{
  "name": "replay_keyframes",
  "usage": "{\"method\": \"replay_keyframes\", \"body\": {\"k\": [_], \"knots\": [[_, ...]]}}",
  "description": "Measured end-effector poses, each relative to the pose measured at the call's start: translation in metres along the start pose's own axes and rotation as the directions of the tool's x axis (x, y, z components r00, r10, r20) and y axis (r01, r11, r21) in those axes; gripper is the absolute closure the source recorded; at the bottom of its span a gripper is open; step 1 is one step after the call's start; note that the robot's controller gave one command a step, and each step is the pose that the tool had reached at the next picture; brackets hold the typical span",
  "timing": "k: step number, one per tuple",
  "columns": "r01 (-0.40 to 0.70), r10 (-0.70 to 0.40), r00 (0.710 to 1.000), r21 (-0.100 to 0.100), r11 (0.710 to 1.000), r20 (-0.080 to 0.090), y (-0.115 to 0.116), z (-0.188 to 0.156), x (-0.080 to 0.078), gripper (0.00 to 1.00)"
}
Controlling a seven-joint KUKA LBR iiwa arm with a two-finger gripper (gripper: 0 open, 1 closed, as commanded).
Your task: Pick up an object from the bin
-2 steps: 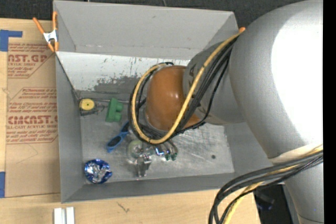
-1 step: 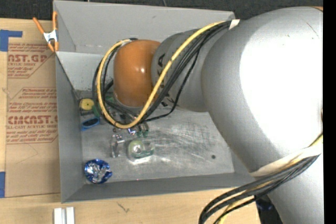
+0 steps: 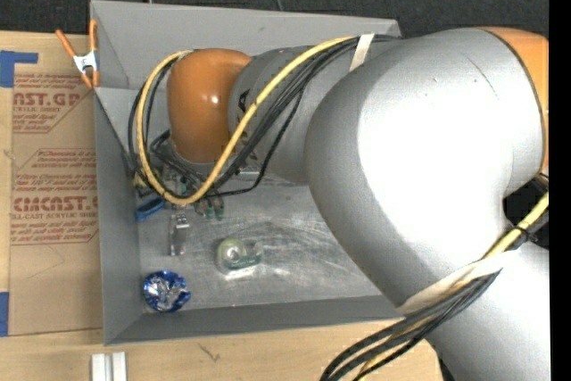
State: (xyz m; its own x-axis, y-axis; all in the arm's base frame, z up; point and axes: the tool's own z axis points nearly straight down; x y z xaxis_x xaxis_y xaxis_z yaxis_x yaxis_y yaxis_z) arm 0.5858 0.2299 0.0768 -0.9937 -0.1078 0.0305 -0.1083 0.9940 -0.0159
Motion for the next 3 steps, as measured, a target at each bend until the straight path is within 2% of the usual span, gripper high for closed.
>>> {"method": "replay_keyframes", "body": {"k": [1,2,3], "knots": [[-0.002,0.002,0.999,-0.006,1.000,0.032,0.000,-0.003,-0.006,1.00],[-0.288,0.289,0.957,-0.008,0.957,0.014,0.003,-0.003,-0.003,1.00],[-0.266,0.267,0.963,-0.030,0.964,0.036,-0.003,-0.224,0.004,1.00]]}}
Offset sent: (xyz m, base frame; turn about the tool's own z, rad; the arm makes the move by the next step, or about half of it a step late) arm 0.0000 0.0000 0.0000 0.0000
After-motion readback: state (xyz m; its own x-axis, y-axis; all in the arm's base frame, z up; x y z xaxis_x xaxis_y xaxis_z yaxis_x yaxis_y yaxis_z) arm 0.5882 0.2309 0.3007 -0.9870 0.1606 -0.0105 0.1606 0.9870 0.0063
